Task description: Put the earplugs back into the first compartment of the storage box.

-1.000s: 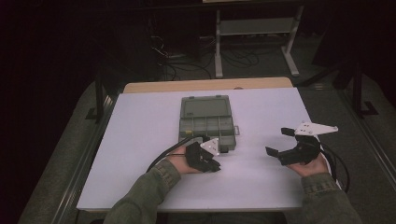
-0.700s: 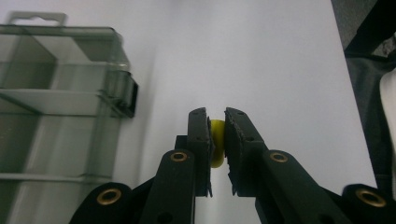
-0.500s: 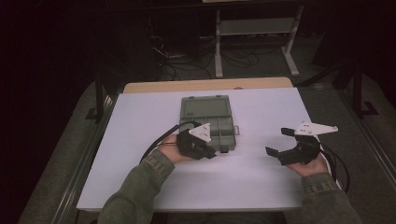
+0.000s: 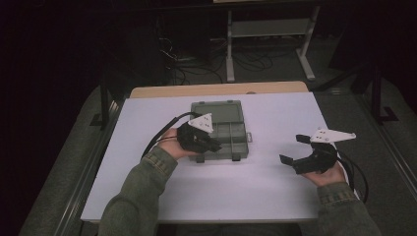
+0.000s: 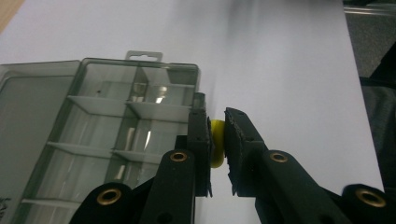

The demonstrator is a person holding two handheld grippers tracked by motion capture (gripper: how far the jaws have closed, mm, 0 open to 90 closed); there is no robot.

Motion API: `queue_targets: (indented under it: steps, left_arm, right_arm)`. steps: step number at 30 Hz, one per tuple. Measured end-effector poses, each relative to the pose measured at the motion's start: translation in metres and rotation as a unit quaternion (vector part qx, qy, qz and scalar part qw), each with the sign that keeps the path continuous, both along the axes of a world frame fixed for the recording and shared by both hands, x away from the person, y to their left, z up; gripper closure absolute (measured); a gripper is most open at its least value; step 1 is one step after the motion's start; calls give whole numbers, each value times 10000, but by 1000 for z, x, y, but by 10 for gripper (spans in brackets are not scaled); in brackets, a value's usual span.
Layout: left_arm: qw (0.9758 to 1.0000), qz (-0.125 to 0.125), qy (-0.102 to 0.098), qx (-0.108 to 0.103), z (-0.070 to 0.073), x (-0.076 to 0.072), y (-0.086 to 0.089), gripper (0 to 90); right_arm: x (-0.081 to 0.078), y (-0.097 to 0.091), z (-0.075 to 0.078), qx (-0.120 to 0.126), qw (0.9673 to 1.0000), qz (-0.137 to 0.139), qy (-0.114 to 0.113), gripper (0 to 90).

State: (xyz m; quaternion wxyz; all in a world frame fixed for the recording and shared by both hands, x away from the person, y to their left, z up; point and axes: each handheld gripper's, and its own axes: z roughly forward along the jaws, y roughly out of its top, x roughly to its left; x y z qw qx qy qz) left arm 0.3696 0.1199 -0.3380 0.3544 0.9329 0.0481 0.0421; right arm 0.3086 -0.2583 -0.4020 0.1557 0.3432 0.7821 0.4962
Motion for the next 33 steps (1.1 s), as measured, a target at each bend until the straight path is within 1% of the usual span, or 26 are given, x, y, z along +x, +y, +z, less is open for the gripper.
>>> queue_targets:
  steps: [3, 6, 9, 13, 15, 20, 24, 25, 27, 28, 29, 30, 31, 33]
  left_arm:
    - [9999, 111, 5, -27, 4, 6, 5, 804]
    - [9998, 169, 0, -117, 9, 10, 9, 804]
    - [9996, 259, -49, -104, 14, 15, 12, 804]
    - [9990, 426, -45, -124, 16, 23, 19, 803]
    - [9984, 543, -31, -175, 16, 28, 22, 803]
    - [9969, 769, -2, -153, 12, 37, 29, 804]
    - [9959, 895, 8, -150, 7, 45, 31, 804]
    - [9959, 895, 8, -150, 7, 45, 31, 805]
    - [9948, 1013, 14, -117, 3, 51, 33, 806]
    - [9942, 1070, -28, -100, 1, 53, 34, 806]
    - [9942, 1070, -28, -100, 1, 53, 34, 806]
    - [9930, 1176, -42, -99, -3, 58, 36, 806]
    - [9925, 1217, -15, -103, -6, 60, 37, 806]
    - [9915, 1302, 23, -37, -12, 65, 39, 806]
  right_arm:
    - [0, 0, 0, 5, 10000, 0, 2, 0]
    - [0, 0, 0, 8, 10000, -4, 1, 0]
    - [0, 0, 0, 1, 10000, -3, -1, 0]
    - [0, 0, 0, 3, 10000, 5, -12, 0]
    - [0, 0, 0, 2, 10000, 7, -7, 0]
    - [0, 0, 0, 8, 10000, 5, 3, 0]
    - [0, 0, 0, 12, 10000, 5, 4, 0]
    - [0, 0, 0, 12, 10000, 5, 4, 0]
    - [0, 0, 0, 7, 10000, 8, 9, 0]
    - [0, 0, 0, 9, 10000, 10, 9, 0]
    - [0, 0, 0, 9, 10000, 10, 9, 0]
    - [0, 0, 0, 21, 10000, 9, -2, 0]
    - [0, 0, 0, 26, 10000, 8, -4, 0]
    - [0, -1, 0, 29, 10000, 13, -4, 0]
